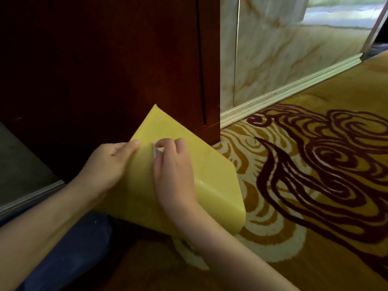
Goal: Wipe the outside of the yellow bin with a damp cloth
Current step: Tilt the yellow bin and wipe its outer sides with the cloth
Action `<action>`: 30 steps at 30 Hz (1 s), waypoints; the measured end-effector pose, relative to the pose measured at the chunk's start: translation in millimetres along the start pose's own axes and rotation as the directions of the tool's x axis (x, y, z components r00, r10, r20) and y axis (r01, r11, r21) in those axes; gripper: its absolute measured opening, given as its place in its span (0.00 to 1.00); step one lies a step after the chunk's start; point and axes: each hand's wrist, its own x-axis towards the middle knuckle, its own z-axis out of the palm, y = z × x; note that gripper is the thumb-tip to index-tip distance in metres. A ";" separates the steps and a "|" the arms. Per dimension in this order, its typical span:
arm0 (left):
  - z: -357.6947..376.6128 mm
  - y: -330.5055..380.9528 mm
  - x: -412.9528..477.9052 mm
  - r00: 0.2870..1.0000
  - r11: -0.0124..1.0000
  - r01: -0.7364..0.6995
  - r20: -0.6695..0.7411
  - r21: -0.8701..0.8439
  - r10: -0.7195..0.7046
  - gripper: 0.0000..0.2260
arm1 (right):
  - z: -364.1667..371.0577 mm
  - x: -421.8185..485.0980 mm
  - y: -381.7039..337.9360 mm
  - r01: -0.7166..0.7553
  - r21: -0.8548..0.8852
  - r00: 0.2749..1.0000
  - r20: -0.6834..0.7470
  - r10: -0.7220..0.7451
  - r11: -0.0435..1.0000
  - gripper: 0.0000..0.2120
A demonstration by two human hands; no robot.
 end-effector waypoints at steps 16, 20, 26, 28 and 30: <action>-1.5 -28.8 -4.1 0.970 0.987 0.118 0.198 0.114 -0.139 0.15 | -13.6 -72.4 198.9 -0.784 -0.136 0.620 -0.179 0.764 0.605 0.09; 11.4 -19.7 20.9 0.974 0.954 0.108 0.162 0.281 -0.158 0.13 | -1.3 -29.8 145.5 -0.540 -0.023 0.809 -0.288 0.512 0.841 0.09; 23.0 -12.8 58.9 0.960 0.927 0.224 0.095 0.300 -0.263 0.24 | 47.5 11.5 77.7 -0.130 -0.050 0.991 -0.050 0.128 0.990 0.06; 22.2 -16.1 61.9 0.956 0.926 0.229 0.110 0.300 -0.272 0.24 | 43.5 10.9 100.0 -0.210 -0.057 0.977 -0.055 0.207 0.976 0.07; 22.2 -19.5 61.3 0.956 0.930 0.224 0.122 0.293 -0.269 0.23 | 30.8 2.4 136.6 -0.414 -0.073 0.909 -0.086 0.408 0.907 0.08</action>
